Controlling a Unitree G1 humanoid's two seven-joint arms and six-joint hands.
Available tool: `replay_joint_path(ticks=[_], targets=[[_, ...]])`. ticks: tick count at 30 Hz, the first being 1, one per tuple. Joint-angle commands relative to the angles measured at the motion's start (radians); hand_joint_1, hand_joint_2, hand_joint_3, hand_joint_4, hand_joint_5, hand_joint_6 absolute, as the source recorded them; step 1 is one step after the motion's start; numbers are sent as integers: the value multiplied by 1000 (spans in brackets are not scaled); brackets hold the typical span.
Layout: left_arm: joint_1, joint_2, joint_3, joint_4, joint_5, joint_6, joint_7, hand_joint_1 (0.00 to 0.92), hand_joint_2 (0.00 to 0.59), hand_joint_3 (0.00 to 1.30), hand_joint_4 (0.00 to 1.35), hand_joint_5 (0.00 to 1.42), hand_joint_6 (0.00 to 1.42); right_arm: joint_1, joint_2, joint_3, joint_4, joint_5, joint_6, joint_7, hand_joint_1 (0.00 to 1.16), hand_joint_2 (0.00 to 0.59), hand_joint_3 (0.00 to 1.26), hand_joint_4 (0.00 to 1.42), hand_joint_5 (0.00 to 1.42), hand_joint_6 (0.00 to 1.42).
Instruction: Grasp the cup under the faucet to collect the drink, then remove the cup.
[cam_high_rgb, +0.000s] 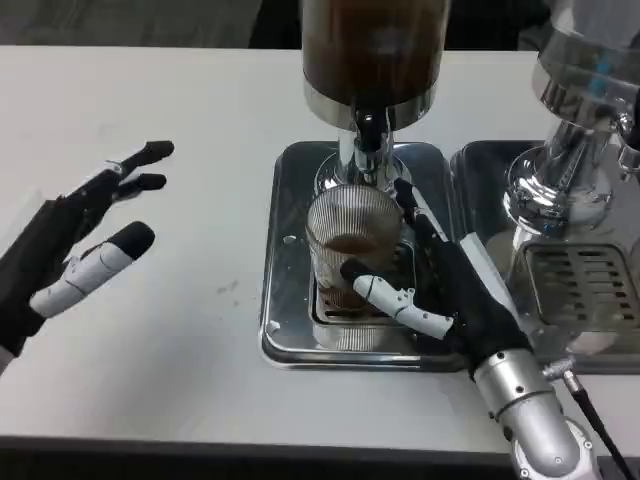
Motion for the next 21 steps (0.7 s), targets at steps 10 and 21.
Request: replay_joint_path(ticks=[10,21], targets=[[47,19,-1,-19,-3,28,-4,73,101,200,135,208,137,-71,23,23,110,-11,-36,-16,607,207,0,0,0,0],[78,37,1,-47,0,47,-6,73,107,209,137,218,137,-125,57,39,243,-21,-107,-44,616,204,0,0,0,0]])
